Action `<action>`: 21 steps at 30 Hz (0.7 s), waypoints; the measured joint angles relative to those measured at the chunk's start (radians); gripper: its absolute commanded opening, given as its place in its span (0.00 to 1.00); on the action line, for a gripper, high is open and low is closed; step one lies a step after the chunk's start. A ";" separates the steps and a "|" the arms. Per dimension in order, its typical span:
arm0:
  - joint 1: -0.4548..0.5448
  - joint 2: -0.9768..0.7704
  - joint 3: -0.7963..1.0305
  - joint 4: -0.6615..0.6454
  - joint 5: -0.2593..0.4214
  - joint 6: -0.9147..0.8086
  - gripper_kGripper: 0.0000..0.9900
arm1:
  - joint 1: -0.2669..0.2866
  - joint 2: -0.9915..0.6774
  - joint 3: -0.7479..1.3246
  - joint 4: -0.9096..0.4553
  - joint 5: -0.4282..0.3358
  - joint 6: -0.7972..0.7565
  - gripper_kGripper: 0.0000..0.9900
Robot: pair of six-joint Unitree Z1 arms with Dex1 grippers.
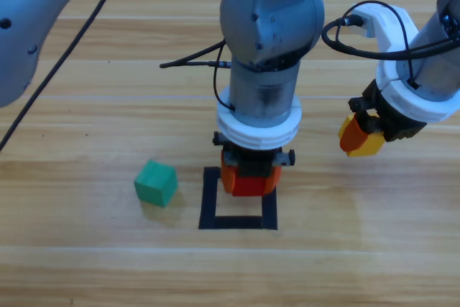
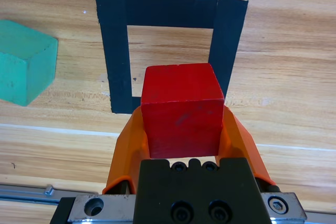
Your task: Stack the blocks in the rectangular block: red at the bottom, yellow in the middle, green on top
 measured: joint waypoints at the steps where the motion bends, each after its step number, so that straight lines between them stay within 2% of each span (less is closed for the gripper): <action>1: 0.000 0.000 0.004 0.000 0.000 0.001 0.00 | 0.000 0.000 0.000 0.000 0.000 0.000 0.02; 5: 0.000 -0.003 0.044 -0.019 0.000 0.018 0.00 | 0.000 0.000 0.000 0.000 0.000 0.000 0.02; 11: 0.000 -0.066 0.202 -0.110 0.000 0.042 0.00 | 0.000 0.000 0.000 0.000 0.000 0.000 0.02; 21: 0.000 -0.117 0.213 -0.146 0.000 0.049 0.00 | 0.000 0.000 0.000 -0.001 0.000 0.000 0.02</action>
